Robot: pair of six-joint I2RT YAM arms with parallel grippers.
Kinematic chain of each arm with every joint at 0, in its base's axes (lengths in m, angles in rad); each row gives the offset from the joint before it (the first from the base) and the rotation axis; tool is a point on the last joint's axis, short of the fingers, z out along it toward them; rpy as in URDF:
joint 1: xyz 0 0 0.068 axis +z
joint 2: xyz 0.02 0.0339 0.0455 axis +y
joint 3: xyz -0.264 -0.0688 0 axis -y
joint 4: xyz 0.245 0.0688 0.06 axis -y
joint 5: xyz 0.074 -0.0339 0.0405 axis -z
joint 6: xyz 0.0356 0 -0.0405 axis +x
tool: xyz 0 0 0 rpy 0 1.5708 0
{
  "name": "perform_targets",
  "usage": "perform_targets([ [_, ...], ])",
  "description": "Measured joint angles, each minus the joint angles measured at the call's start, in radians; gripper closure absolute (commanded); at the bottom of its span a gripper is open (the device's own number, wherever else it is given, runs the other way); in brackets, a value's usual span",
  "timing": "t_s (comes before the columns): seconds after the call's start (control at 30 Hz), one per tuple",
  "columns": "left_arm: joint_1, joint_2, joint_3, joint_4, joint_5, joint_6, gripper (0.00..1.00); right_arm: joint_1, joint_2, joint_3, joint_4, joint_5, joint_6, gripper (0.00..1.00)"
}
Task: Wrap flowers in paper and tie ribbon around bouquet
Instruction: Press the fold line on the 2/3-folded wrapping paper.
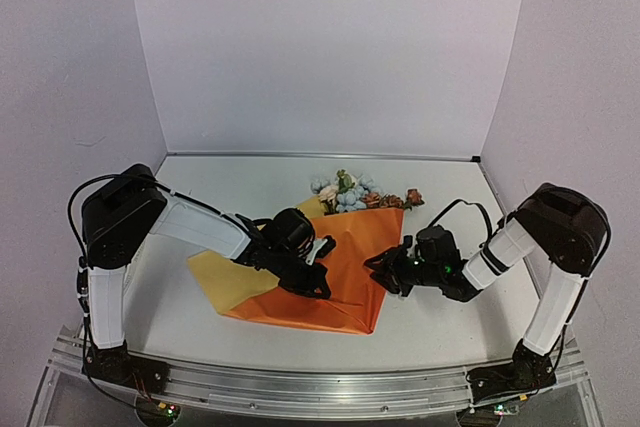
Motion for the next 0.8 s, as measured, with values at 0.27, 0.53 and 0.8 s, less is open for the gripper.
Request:
perform_targets([
  [0.27, 0.000, 0.000, 0.000, 0.000, 0.000, 0.011, 0.99, -0.067, 0.014, 0.003, 0.021, 0.010, 0.005, 0.59],
  [0.53, 0.000, 0.000, 0.000, 0.000, 0.001, 0.022, 0.99, -0.135, 0.049, 0.067, -0.002, 0.008, 0.004, 0.59],
  [0.8, 0.002, 0.000, 0.000, 0.000, 0.005, 0.033, 1.00, -0.214, 0.107, 0.154, -0.026, -0.008, -0.003, 0.58],
])
